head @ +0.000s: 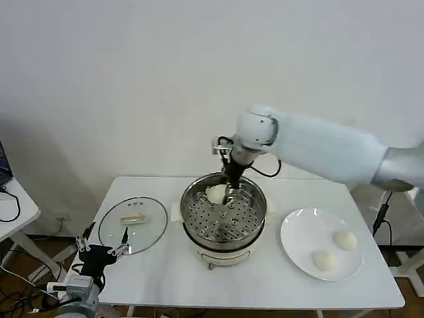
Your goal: Take steamed baozi put them in steamer then cover it.
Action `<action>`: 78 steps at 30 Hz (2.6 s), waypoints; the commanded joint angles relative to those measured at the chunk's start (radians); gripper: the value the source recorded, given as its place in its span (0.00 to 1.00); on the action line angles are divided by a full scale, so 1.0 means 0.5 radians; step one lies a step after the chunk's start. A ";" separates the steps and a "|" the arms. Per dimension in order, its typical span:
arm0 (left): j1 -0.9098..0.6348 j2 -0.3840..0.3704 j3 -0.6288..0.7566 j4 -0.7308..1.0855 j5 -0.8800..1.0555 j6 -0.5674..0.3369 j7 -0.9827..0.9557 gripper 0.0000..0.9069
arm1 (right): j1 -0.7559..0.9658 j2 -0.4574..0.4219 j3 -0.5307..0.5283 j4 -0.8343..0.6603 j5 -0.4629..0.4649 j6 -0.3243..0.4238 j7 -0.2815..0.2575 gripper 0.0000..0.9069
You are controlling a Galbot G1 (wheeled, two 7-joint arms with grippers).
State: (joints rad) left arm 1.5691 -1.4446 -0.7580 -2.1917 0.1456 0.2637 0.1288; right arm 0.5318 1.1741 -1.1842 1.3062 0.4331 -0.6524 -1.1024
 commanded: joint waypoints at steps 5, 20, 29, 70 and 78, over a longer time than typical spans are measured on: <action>-0.010 0.006 -0.026 0.013 -0.023 -0.004 0.003 1.00 | -0.229 0.310 -0.011 -0.234 -0.109 -0.015 0.012 0.70; -0.040 0.001 -0.021 0.043 -0.031 0.000 0.007 1.00 | -0.317 0.407 0.055 -0.445 -0.294 0.053 -0.015 0.70; -0.062 -0.006 -0.018 0.058 -0.031 0.002 0.007 1.00 | -0.333 0.401 0.085 -0.432 -0.301 0.046 -0.015 1.00; 0.104 -0.007 -0.038 -0.145 -0.117 0.105 0.078 1.00 | -0.041 -1.627 0.498 0.765 -0.522 1.175 -0.333 1.00; 0.137 -0.034 -0.027 -0.222 -0.112 0.117 0.083 1.00 | -0.818 -1.819 0.952 0.876 -0.518 0.794 -0.261 1.00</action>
State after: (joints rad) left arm 1.6190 -1.4579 -0.7699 -2.2539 0.1090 0.3035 0.1628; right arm 0.4172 0.4233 -0.8974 1.6762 0.2046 -0.2304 -1.2377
